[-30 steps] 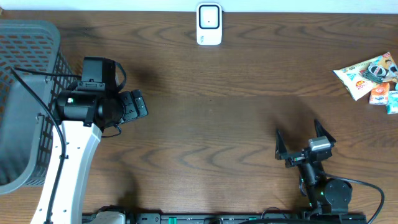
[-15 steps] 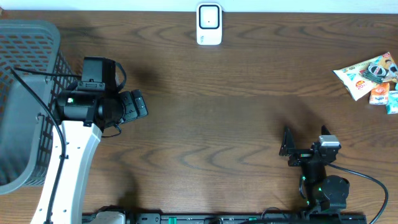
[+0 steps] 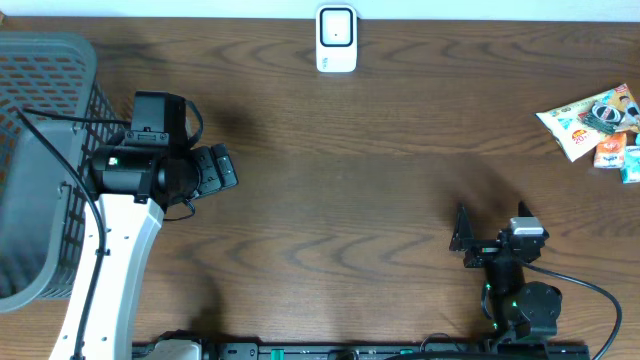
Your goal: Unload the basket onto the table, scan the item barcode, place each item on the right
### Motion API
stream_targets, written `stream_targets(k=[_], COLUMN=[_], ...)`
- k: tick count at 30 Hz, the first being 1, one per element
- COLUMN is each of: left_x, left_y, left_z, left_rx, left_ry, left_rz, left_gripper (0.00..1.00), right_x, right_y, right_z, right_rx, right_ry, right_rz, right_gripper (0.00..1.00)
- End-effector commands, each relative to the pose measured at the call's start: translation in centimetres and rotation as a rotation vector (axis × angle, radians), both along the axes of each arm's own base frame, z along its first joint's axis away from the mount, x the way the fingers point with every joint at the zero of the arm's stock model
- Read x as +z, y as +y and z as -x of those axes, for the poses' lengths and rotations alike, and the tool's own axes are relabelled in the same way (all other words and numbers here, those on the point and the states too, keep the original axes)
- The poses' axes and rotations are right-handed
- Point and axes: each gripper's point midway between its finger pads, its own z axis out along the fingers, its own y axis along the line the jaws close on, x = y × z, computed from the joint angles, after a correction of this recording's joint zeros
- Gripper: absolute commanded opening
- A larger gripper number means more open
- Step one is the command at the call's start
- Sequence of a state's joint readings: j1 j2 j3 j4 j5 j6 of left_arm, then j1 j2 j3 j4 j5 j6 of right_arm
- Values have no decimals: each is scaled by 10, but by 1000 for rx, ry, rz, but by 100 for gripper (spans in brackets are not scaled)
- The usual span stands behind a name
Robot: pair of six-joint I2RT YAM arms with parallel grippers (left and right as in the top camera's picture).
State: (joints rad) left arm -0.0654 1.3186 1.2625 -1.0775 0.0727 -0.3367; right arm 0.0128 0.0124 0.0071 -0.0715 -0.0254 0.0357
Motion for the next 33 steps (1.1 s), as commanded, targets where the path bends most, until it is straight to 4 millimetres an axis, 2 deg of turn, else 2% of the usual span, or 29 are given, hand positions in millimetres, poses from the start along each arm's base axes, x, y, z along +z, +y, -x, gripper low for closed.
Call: stream_targets(k=[1,33], left_x=[0,0], left_y=[2,2], left_z=[1,1], left_rx=[5,5], left_ry=[4,4], left_rz=[-4,-4], left_gripper=[98,97], right_x=[-1,0], right_y=[1,2], right_z=[0,0], right_rx=[5,12], right_ry=[2,-2], right_rz=[50,21], right_gripper=[99,99])
